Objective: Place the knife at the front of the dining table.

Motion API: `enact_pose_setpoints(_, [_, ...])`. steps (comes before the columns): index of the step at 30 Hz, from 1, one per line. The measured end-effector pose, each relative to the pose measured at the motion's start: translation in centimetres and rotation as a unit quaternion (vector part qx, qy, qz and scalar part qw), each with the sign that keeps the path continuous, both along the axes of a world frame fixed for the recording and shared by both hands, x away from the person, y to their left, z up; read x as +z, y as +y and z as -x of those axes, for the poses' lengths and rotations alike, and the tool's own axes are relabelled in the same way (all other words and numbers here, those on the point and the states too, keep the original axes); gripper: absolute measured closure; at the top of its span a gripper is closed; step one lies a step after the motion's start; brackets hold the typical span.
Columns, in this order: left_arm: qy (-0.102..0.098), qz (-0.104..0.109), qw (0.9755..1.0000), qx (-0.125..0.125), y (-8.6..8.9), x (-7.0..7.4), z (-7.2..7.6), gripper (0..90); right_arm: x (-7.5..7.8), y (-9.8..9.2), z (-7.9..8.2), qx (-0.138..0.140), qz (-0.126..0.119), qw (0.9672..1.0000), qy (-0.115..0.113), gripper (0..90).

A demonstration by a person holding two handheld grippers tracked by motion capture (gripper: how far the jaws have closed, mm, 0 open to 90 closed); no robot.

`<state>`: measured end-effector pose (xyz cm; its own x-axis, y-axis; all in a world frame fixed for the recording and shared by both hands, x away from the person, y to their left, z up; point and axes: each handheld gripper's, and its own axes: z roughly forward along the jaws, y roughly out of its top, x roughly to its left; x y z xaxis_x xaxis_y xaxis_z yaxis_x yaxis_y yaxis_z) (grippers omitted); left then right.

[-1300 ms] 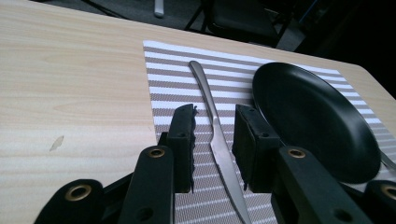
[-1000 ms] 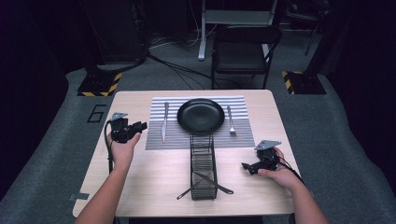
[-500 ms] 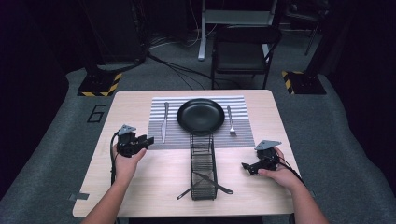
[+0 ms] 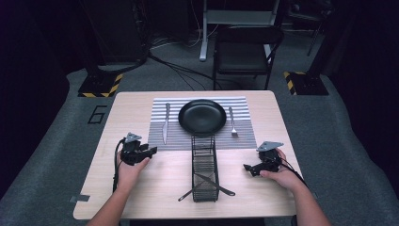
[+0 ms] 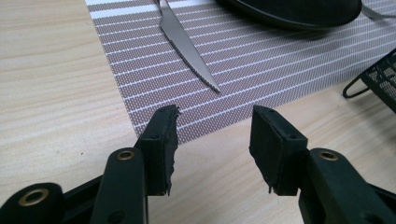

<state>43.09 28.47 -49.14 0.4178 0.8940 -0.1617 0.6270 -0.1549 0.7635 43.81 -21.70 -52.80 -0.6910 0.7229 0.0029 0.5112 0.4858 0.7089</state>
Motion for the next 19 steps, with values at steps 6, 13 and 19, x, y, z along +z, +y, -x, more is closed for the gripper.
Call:
enact_pose_setpoints(6, [0.013,-0.01,0.9998,-0.008,0.0,-1.0,0.7,49.4,0.0,0.0,0.0,-0.001,0.0,1.0,0.0,0.0])
enact_pose_setpoints(13, [0.008,-0.057,0.9983,0.0,0.0,-1.9,0.8,45.7,0.0,0.0,0.0,-0.001,0.0,1.0,0.0,0.0])
enact_pose_setpoints(19, [0.004,-0.074,0.9969,0.027,1.1,-2.7,0.5,43.6,0.0,0.0,0.0,-0.001,0.0,1.0,0.0,0.0])
